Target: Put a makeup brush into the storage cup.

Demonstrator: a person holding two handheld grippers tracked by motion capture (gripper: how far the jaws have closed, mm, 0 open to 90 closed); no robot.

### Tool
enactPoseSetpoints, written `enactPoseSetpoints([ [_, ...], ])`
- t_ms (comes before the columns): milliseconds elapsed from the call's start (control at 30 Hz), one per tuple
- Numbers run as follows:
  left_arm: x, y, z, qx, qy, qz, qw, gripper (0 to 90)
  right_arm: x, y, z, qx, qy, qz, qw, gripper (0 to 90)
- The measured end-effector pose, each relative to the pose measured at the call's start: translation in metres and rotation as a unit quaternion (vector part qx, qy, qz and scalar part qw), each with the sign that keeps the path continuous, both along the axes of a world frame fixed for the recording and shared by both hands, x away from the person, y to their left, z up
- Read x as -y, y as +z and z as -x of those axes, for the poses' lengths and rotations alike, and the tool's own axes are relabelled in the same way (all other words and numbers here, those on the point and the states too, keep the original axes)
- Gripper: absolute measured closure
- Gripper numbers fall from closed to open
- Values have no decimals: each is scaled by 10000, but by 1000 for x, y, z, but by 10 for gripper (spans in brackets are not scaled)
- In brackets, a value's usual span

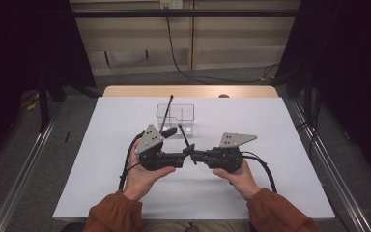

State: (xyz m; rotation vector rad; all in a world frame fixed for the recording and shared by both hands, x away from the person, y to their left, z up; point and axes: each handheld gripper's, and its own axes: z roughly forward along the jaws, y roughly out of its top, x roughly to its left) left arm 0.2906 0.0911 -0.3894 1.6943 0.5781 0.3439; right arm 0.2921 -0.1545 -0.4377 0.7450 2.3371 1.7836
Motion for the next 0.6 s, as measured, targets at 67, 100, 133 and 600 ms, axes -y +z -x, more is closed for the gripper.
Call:
enactPoseSetpoints([
  [67, 1, -1, -2, 0, -38, -34, 10000, 281, 0, 0, 0, 1, -14, -6, 10000, 848],
  [100, 1, -1, -3, -15, -68, -33, 10000, 327, 1, 0, 0, -4, -20, -10, 10000, 848],
  [133, 1, -1, -3, -26, -27, -60, 10000, 356, 1, -1, 0, -4, -23, -16, 10000, 848],
  [600, -3, -1, -9, -310, -25, 54, 9995, 677, 1, -2, 0, -7, -62, 12, 10000, 848],
])
